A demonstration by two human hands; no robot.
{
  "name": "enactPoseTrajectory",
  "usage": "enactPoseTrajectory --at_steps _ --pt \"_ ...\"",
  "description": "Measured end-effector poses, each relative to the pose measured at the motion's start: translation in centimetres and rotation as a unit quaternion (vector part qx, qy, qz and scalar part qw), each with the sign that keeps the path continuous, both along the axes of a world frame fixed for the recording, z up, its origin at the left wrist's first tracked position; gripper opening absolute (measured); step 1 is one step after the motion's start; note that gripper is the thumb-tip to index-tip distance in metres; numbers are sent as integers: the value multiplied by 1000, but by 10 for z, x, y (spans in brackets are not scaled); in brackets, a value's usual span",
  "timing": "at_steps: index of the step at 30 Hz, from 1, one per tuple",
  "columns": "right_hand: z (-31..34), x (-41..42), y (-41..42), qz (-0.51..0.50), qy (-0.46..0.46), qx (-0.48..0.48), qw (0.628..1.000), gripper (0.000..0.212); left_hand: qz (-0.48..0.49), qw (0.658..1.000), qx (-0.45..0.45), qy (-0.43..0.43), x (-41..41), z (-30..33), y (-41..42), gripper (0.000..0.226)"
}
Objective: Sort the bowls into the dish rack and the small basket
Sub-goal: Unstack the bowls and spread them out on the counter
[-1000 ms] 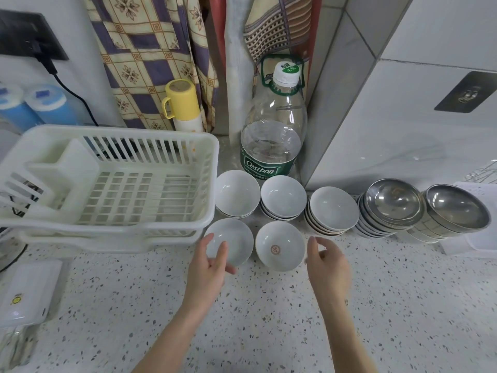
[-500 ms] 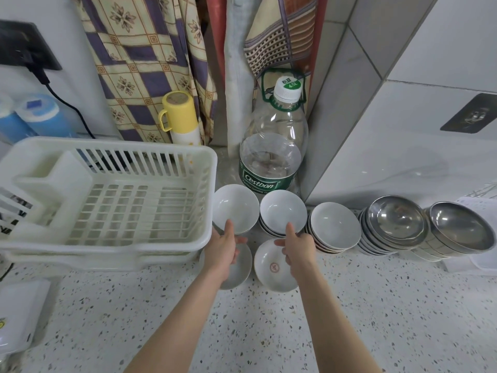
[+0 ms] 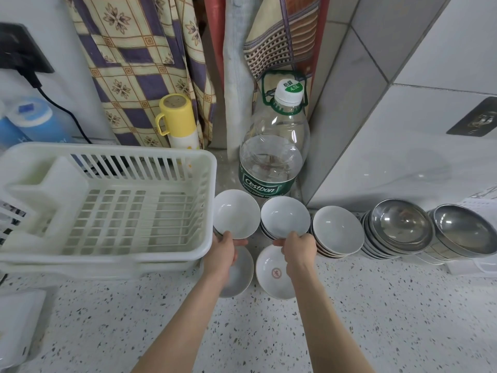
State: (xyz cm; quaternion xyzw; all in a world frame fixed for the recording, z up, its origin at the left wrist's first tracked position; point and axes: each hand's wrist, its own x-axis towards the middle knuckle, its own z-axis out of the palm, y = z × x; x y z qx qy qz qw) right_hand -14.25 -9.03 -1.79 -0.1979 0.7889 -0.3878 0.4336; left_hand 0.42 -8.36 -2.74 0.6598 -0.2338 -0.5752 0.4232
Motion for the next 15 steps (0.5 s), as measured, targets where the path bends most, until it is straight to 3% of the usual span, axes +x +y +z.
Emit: enactPoseTrajectory --at_steps 11,15 --pt "21 0 18 -39 -62 -78 994 24 19 993 -28 115 0 9 11 22" --pt "32 -10 35 -59 -109 -127 984 22 1 986 -76 150 -2 14 19 37"
